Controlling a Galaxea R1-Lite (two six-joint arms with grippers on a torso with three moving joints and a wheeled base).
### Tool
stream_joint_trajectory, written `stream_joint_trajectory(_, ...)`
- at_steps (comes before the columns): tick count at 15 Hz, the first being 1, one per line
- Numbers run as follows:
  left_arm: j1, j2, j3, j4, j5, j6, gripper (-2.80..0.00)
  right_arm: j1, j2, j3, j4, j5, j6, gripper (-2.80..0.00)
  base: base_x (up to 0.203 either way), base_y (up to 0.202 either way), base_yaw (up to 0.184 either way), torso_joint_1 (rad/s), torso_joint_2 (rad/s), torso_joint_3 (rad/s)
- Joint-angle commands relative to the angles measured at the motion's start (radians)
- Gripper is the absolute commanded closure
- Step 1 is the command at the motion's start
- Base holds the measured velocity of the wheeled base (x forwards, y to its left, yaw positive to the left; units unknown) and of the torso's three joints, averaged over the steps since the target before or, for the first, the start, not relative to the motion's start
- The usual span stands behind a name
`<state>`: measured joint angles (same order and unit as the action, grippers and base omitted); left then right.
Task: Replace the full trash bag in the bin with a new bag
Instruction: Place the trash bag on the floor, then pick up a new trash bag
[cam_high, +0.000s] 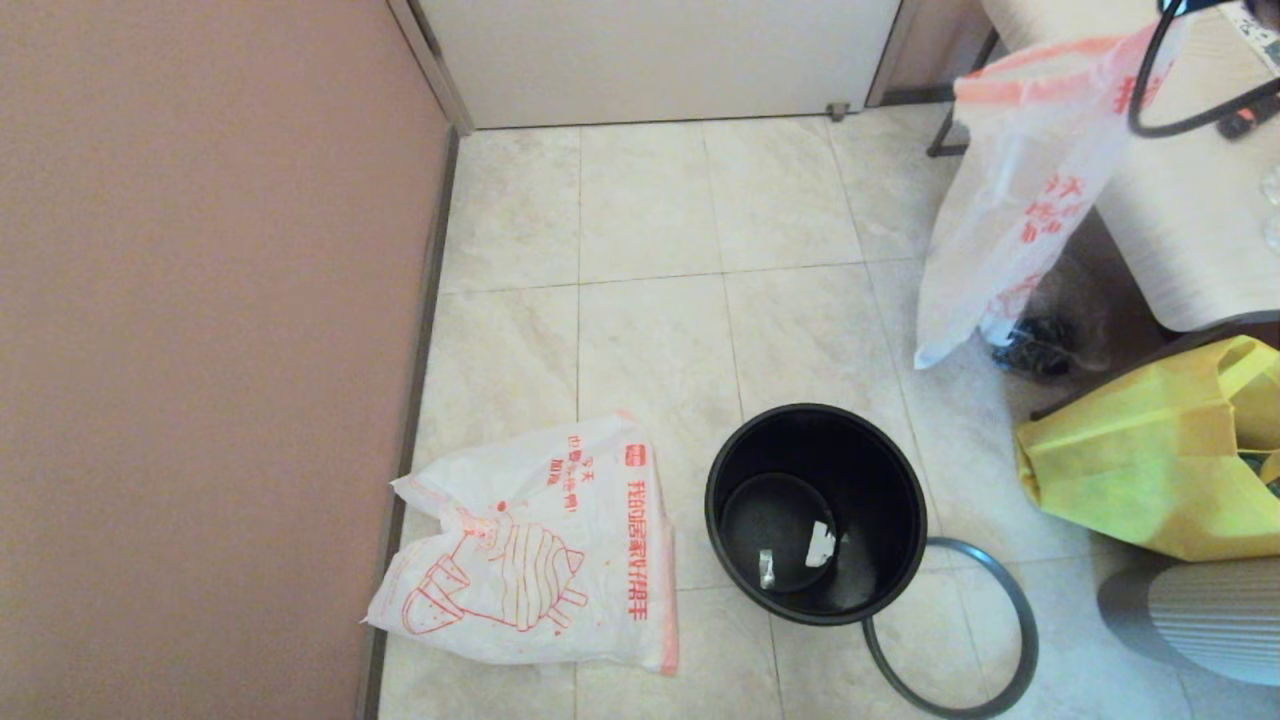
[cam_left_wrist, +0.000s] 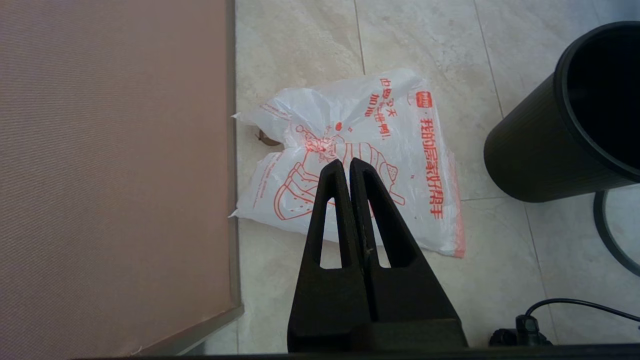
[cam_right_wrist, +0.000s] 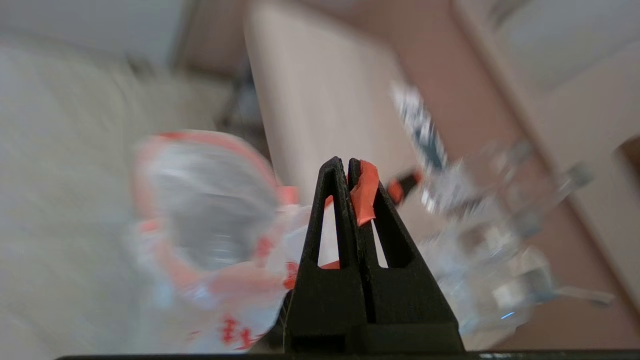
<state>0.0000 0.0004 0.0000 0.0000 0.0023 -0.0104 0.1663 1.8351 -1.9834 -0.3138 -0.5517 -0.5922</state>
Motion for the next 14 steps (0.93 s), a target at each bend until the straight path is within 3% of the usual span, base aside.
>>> stream_joint_trajectory(1, 0.0, 0.0, 0.0, 0.0, 0.001, 0.0, 0.0, -0.056, 0.189, 0.002, -0.031, -0.006, -0.002, 0.0, 0.0, 0.0, 0.0, 0.0, 0.0, 0.0)
stream_joint_trajectory(2, 0.0, 0.0, 0.0, 0.0, 0.001, 0.0, 0.0, -0.088, 0.279, 0.002, -0.063, -0.011, -0.003, 0.0, 0.0, 0.0, 0.0, 0.0, 0.0, 0.0)
stream_joint_trajectory(3, 0.0, 0.0, 0.0, 0.0, 0.001, 0.0, 0.0, -0.115, 0.362, 0.004, -0.093, -0.021, -0.003, -0.81, 0.0, 0.0, 0.0, 0.0, 0.0, 0.0)
stream_joint_trajectory(4, 0.0, 0.0, 0.0, 0.0, 0.001, 0.0, 0.0, -0.139, 0.437, 0.005, -0.123, -0.04, -0.004, -2.8, 0.0, 0.0, 0.0, 0.0, 0.0, 0.0)
stream_joint_trajectory(6, 0.0, 0.0, 0.0, 0.0, 0.001, 0.0, 0.0, -0.163, 0.506, 0.01, -0.166, -0.081, -0.001, -2.8, 0.0, 0.0, 0.0, 0.0, 0.0, 0.0)
stream_joint_trajectory(9, 0.001, 0.0, 0.0, 0.0, 0.001, 0.0, 0.0, -0.152, 0.389, 0.057, -0.14, -0.085, -0.002, -2.8, 0.0, 0.0, 0.0, 0.0, 0.0, 0.0)
stream_joint_trajectory(14, 0.0, 0.0, 0.0, 0.0, 0.001, 0.0, 0.0, -0.13, 0.035, 0.438, -0.079, -0.057, 0.003, -2.8, 0.0, 0.0, 0.0, 0.0, 0.0, 0.0)
